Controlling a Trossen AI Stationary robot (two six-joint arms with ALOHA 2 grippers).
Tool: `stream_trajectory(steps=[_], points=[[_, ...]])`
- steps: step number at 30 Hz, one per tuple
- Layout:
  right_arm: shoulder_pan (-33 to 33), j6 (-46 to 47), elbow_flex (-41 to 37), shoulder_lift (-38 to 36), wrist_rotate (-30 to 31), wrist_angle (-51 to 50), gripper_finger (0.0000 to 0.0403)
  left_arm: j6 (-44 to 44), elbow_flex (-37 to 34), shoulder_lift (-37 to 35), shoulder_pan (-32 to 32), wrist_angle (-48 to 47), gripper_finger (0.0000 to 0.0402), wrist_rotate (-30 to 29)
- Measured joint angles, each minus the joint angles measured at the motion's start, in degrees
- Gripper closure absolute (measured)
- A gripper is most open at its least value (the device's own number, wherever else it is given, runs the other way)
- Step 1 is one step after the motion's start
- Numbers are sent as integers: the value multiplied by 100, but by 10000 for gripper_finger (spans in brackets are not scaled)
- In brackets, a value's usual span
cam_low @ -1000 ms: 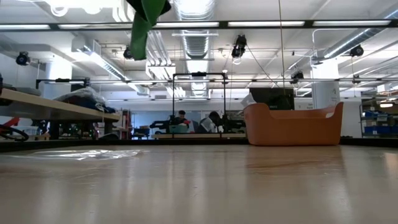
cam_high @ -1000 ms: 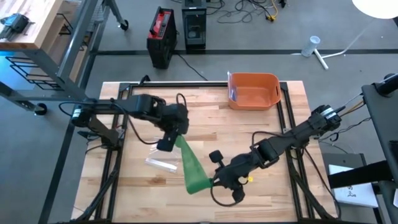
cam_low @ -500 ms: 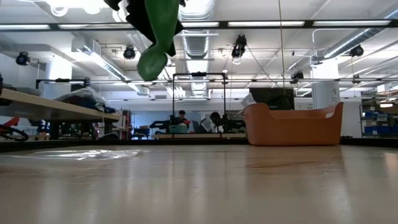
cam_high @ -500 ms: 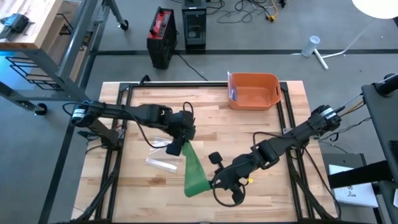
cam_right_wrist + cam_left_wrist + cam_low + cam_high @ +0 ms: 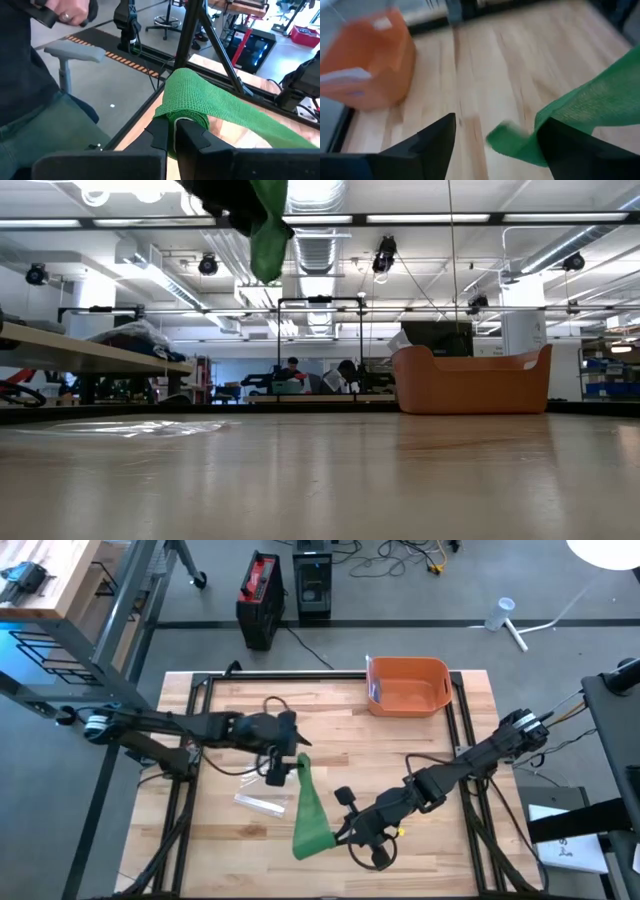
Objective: Roll bandage
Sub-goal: Roll the green bandage
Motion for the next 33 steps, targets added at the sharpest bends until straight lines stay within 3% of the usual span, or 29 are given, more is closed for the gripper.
stream_trajectory(steps=[7, 12, 25, 33], points=[[-111, -223, -245, 0, -2, 830, 394, -607, -1769, -988, -20, 2318, 112, 296], [-214, -353, -245, 0, -7, 906, 394, -1060, -2389, -1149, 4, 2769, 101, 254], [-353, -340, -245, 0, -454, 1137, 394, -1047, -2213, -1092, 6, 2390, 55, 147], [-354, -294, -245, 0, -275, 1648, 394, -1024, -2083, -873, 9, 2230, 43, -135]])
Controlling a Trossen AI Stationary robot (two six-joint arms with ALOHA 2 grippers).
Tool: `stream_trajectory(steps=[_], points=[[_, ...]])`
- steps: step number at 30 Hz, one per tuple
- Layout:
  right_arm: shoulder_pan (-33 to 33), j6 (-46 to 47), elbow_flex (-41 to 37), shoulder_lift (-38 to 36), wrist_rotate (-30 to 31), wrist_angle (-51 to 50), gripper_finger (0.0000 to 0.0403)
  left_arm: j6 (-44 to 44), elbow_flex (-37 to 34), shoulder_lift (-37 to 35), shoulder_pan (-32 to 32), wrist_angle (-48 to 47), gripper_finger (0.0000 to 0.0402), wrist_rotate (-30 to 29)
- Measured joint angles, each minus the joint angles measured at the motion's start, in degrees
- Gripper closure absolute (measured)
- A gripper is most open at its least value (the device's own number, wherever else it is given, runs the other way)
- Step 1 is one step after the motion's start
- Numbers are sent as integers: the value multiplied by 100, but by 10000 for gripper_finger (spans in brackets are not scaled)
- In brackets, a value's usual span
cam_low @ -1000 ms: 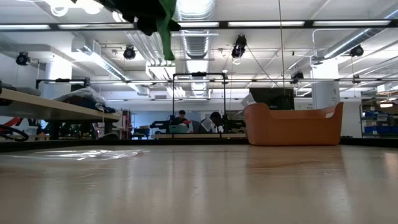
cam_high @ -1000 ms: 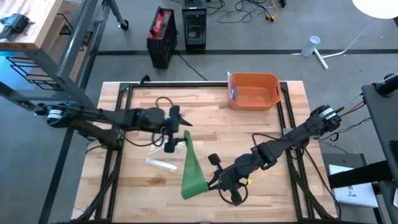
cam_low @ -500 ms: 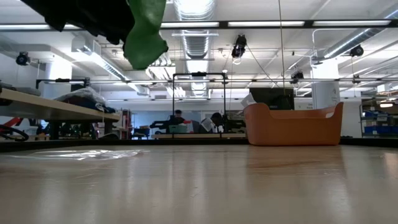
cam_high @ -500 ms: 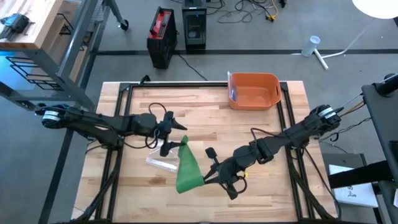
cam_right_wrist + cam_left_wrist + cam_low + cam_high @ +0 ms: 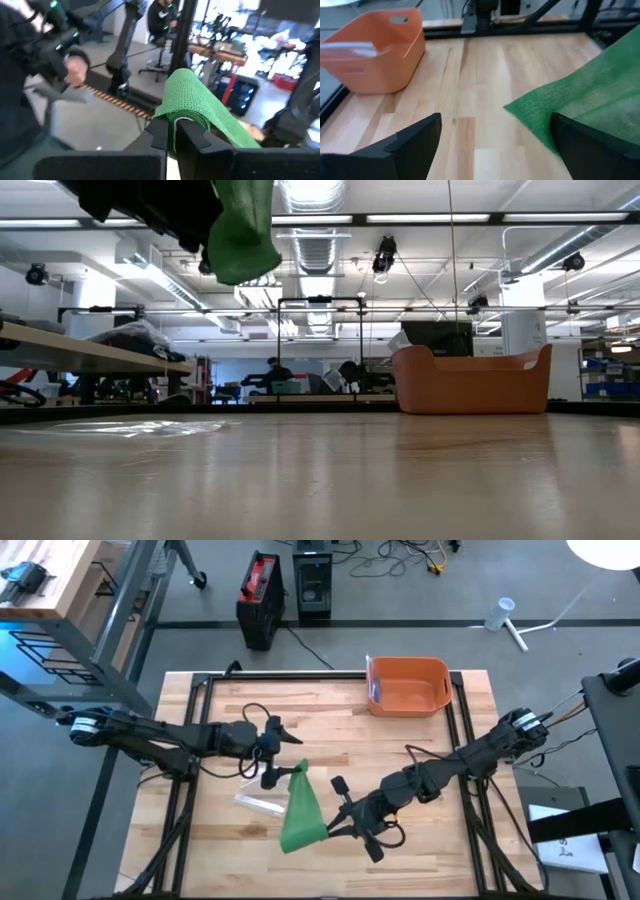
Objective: Roll bandage
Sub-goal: Roll the green bandage
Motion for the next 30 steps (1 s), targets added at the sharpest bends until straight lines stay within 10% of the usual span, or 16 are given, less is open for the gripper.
stream_trajectory(steps=[16, 25, 30], points=[[-15, -393, 0, -154, 772, -47, 394, -614, -354, 174, 11, 617, 35, 697], [-37, -302, 0, -167, 764, -494, 394, -205, 1937, 185, 11, -3719, 15, 1615], [-38, -219, 0, -173, 778, -577, 394, -203, 2503, 253, -22, -4265, 24, 1296]])
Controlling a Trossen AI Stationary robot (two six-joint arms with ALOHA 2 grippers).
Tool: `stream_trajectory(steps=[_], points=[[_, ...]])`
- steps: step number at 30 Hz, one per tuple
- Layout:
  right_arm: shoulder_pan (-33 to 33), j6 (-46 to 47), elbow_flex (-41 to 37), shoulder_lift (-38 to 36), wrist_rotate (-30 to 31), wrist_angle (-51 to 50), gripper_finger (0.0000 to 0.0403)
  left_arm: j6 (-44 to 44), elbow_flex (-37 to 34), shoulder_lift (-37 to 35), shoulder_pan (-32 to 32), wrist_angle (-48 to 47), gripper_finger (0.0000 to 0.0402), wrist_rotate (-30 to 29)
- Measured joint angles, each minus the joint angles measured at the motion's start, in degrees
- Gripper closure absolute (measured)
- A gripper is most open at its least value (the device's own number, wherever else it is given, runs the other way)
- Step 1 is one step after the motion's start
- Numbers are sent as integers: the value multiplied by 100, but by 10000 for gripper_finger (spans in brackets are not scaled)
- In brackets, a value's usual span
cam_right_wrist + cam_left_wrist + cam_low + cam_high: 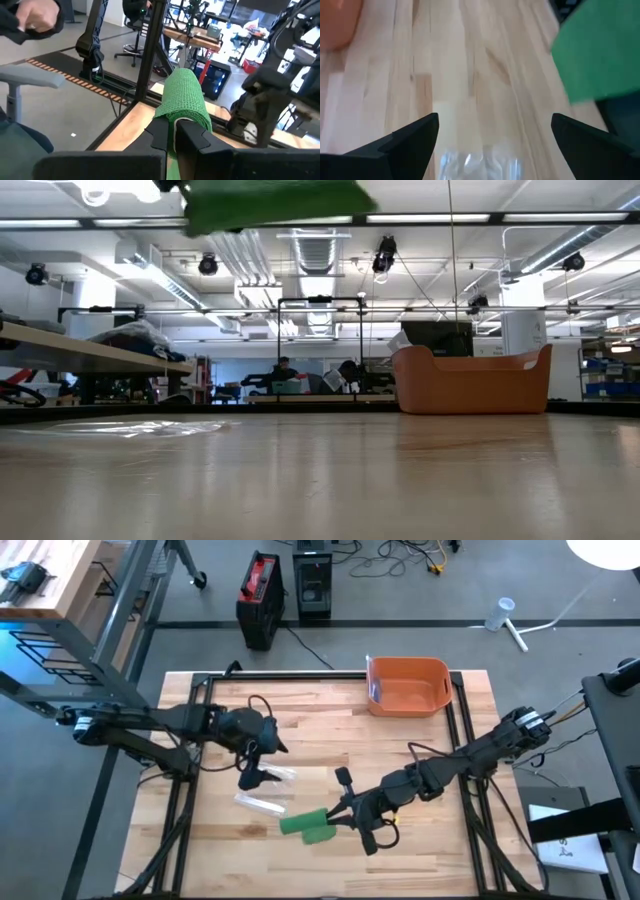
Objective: Roll bandage
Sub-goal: Roll the green bandage
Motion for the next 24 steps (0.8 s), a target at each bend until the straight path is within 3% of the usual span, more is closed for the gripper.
stream_trajectory(steps=[5, 11, 16, 24], points=[[6, 54, 0, -48, 422, -129, 394, -232, -535, -216, -389, 1192, 36, 2], [36, -44, 2, -307, 822, -267, 394, -627, -2058, -321, -905, 4072, 53, -28], [79, -265, 2, -478, 1462, -272, 394, -698, -3109, -286, -1009, 6158, 59, -640], [17, -399, 2, -501, 2001, -235, 394, -626, -3847, -252, -1008, 7592, 52, -1046]])
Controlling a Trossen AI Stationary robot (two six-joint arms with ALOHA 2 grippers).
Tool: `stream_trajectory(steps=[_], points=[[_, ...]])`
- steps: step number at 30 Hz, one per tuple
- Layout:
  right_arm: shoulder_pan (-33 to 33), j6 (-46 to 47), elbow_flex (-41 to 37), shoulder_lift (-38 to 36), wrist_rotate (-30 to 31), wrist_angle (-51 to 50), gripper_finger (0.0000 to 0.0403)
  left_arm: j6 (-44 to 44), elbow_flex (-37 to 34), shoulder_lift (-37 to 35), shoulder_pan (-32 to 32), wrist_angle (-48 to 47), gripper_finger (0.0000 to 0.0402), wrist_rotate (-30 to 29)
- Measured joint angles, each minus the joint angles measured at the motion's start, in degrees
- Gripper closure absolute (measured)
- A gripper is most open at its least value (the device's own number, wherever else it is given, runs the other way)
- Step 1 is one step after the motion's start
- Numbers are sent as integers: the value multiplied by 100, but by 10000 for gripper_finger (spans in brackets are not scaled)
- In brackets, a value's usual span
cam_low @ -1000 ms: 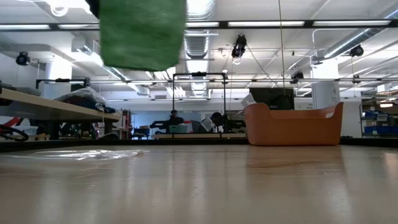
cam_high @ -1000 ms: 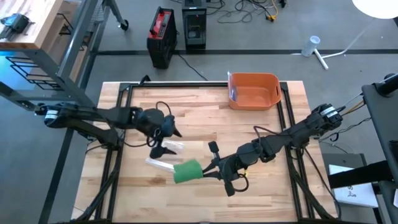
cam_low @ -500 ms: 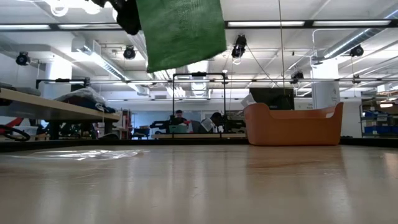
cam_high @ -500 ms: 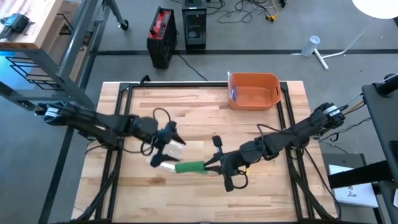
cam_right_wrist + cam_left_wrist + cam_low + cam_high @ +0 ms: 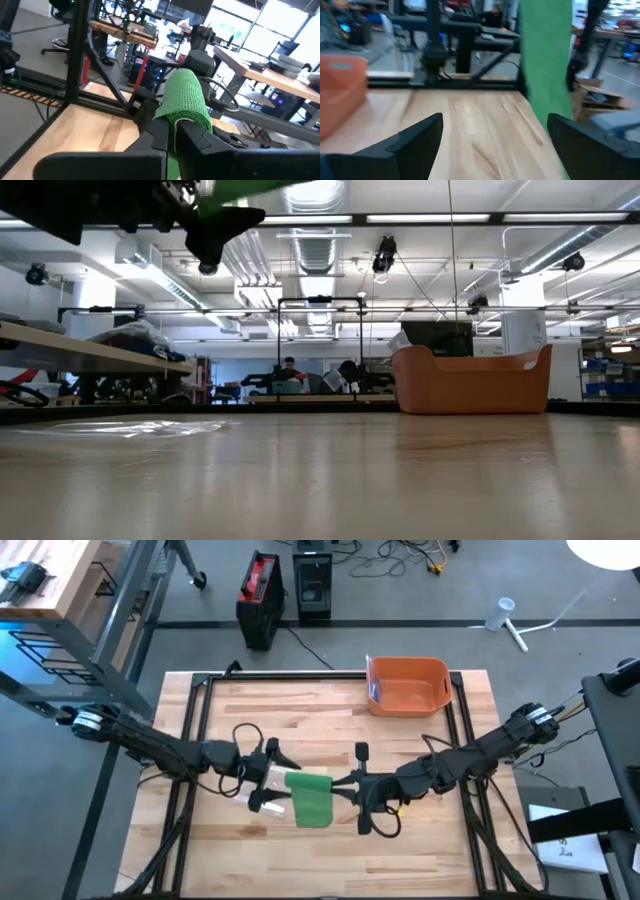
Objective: Roll bandage
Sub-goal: Roll the green bandage
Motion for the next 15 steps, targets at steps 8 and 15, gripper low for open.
stream_trajectory(steps=[8, 15], points=[[-95, 13, 0, 2, 333, 35, 394, 63, 48, 143, 0, 168, 64, -248], [-95, -134, 0, -51, 558, 37, 394, 47, 59, 417, 0, 170, 82, -251]])
